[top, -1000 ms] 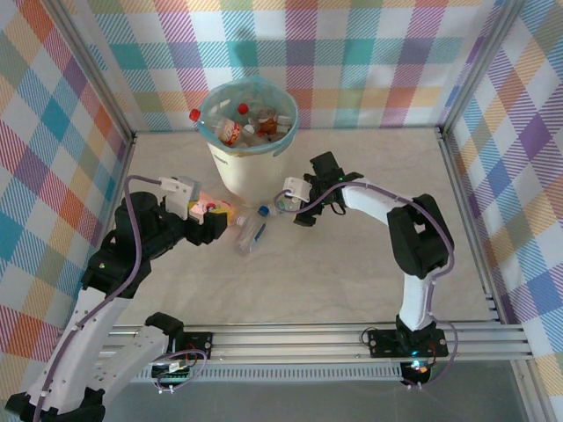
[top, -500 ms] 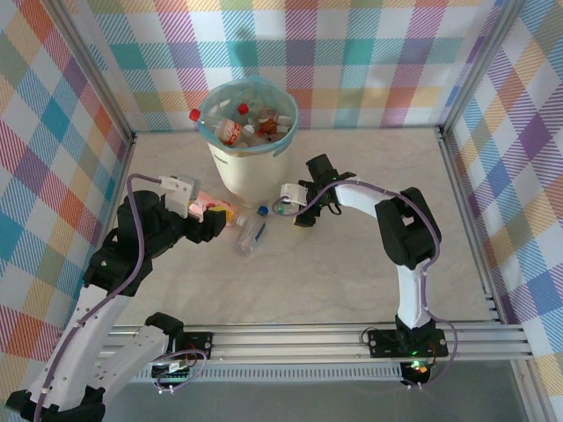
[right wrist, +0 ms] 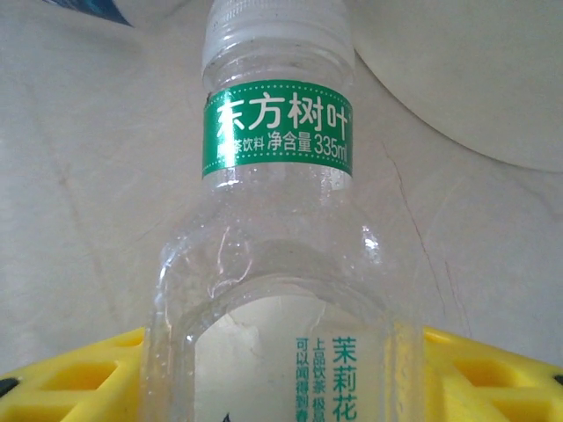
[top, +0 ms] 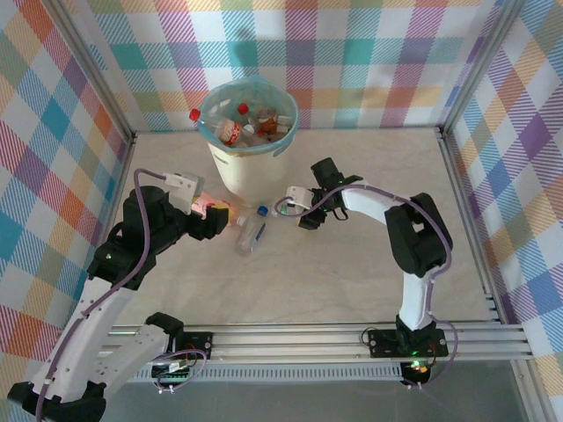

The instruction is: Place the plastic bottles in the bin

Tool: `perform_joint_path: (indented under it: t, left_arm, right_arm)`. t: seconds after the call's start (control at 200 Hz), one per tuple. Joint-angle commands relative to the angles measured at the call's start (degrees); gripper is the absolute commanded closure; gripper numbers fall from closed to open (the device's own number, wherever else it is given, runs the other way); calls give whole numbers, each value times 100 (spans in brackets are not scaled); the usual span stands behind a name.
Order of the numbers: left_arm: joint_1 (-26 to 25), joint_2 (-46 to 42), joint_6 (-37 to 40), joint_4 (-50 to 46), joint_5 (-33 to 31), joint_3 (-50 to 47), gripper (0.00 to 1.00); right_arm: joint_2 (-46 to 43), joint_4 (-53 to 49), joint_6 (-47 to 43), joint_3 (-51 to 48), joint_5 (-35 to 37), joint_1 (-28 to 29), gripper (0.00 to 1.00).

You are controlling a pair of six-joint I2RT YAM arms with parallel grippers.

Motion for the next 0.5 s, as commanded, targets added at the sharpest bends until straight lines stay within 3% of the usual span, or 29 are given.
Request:
perform_joint_path:
  t: [0.0,0.105,0.265,0.495]
  left_arm:
    - [-52,44,-122,263,214,303,16]
    - [-52,177,-364,494,652,412,16]
    - [-52,555,-1064,1009,935,628,16]
    - [-52,1339,-2180,1595,1768,1122,16]
  right_arm:
    - [-810,-102,559,-272,-241,-5,39]
    - [-1523,-173,1048,-642,-550,31,41]
    - [-2733,151,1580,-1350,-1662,217,42]
    - [-3835,1849,3284,-1886,-2522,360,42]
